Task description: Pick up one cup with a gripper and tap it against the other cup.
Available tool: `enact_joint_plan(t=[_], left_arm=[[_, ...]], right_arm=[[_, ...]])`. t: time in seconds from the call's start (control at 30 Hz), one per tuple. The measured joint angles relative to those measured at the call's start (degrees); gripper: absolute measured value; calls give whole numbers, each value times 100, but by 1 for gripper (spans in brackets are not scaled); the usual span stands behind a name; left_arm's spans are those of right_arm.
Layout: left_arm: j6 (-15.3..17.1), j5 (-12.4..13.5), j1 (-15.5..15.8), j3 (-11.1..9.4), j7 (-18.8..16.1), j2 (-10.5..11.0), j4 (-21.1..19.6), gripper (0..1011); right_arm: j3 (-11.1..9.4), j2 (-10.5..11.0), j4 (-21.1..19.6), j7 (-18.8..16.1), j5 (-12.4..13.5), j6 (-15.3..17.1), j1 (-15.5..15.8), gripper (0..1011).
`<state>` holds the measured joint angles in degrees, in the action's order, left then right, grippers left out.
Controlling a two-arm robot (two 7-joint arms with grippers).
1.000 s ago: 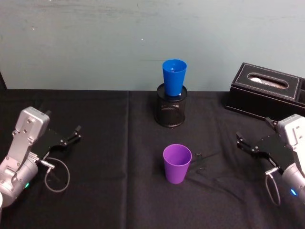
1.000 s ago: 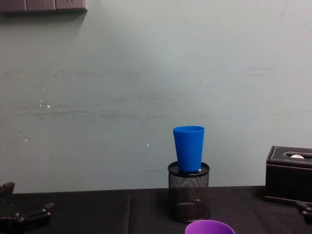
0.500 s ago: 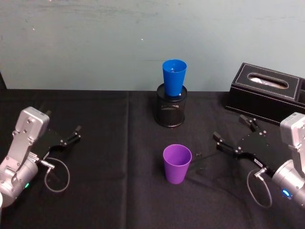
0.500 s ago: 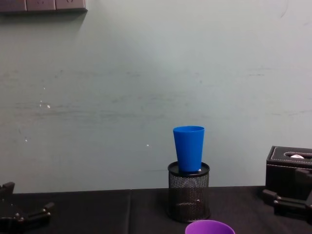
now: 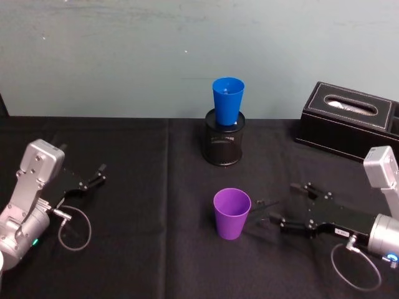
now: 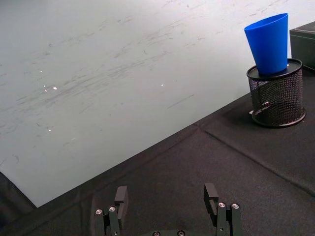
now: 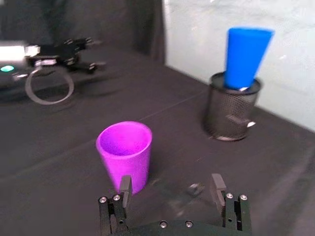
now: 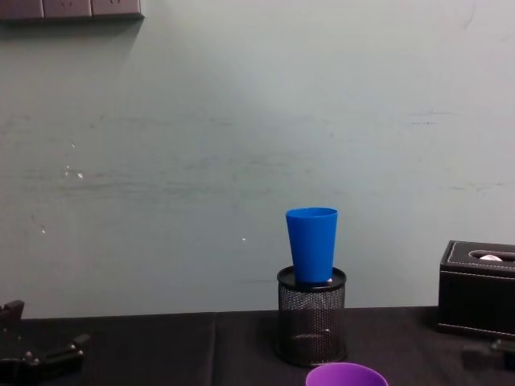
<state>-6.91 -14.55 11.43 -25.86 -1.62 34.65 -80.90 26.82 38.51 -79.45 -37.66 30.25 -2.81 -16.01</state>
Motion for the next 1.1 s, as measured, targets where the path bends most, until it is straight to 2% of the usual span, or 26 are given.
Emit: enact_joint_plan(t=[0.1, 0.2, 0.43, 0.7, 1.1], left_arm=[[0, 0, 0, 0, 0, 0, 0, 1011], [0, 0, 0, 0, 0, 0, 0, 1011], [0, 0, 0, 0, 0, 0, 0, 1011], [0, 0, 0, 0, 0, 0, 0, 1011], [0, 0, 0, 0, 0, 0, 0, 1012]], right_arm=[[68, 30, 134, -436, 41, 39, -77, 1004], [115, -1, 232, -576, 16, -34, -118, 1004], [157, -156, 502, -667, -29, -142, -229, 1004], [305, -440, 773, -786, -263, -445, -428, 1004], [486, -782, 1096, -1040, -308, -613, -676, 1004]])
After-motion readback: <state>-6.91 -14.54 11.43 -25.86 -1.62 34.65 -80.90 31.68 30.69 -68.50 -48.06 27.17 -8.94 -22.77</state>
